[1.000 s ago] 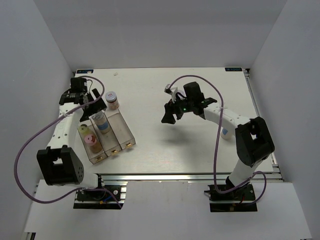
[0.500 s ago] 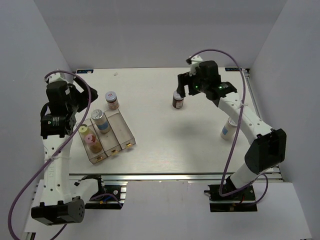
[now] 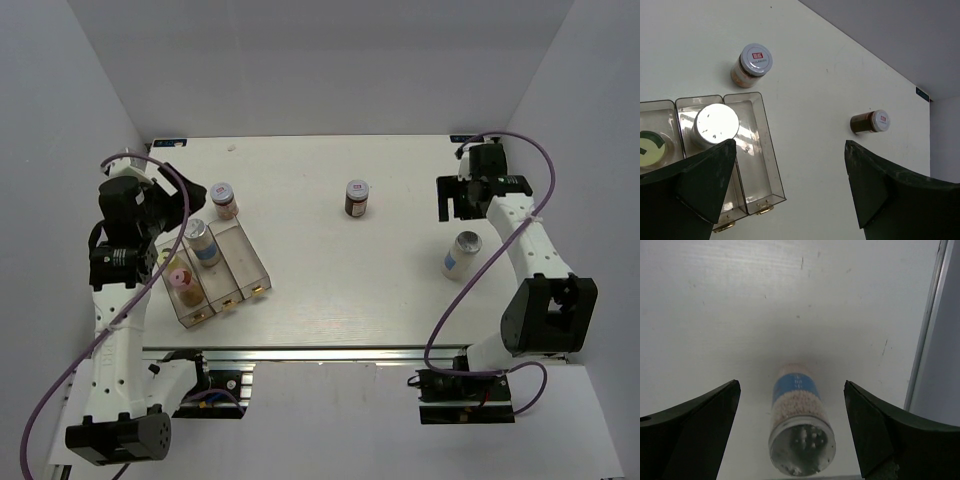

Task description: Organize the condiment bottles

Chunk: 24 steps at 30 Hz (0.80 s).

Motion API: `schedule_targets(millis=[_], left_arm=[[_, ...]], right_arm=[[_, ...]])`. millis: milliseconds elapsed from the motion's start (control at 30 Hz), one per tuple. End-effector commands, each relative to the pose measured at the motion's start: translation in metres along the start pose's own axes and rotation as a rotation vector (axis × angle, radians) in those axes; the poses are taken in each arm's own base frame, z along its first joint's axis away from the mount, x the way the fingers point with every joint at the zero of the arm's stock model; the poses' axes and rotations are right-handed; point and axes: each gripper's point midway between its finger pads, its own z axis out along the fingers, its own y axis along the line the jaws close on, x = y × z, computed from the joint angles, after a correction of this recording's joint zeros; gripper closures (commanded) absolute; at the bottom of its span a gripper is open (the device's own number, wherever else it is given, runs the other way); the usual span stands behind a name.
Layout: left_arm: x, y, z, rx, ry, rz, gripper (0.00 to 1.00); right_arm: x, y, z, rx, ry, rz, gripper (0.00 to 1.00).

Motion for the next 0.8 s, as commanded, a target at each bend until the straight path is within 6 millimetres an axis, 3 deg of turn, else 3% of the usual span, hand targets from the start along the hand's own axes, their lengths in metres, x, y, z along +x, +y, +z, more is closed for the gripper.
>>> schedule_targets(millis=[0, 100, 333, 433, 600, 767], left_arm=[[0.006, -0.008, -0.005, 0.059, 0.003, 0.003, 0.02], [0.011, -0.007, -0.006, 0.068, 0.012, -0.001, 0.02], [0.015, -0.006, -0.008, 0.071, 0.022, 0.007, 0.02], [0.018, -0.005, -0.009, 0.069, 0.021, 0.007, 0.02], [0.018, -0.003, -0.012, 0.060, 0.019, 0.006, 0.02], [0.020, 0.001, -0.011, 0.048, 0.019, 0.006, 0.02]], right_arm=[[0.028, -0.007, -0.010, 0.006, 0.061, -0.073, 0.11], [0.048, -0.016, -0.003, 0.011, 0.109, -0.062, 0.11], [0.071, -0.011, -0.003, -0.028, 0.168, -0.098, 0.11], [0.074, -0.013, -0.001, -0.018, 0.176, -0.098, 0.11], [0.073, -0.012, -0.002, -0.023, 0.183, -0.095, 0.24], [0.072, -0.013, -0.010, -0.022, 0.183, -0.103, 0.22]])
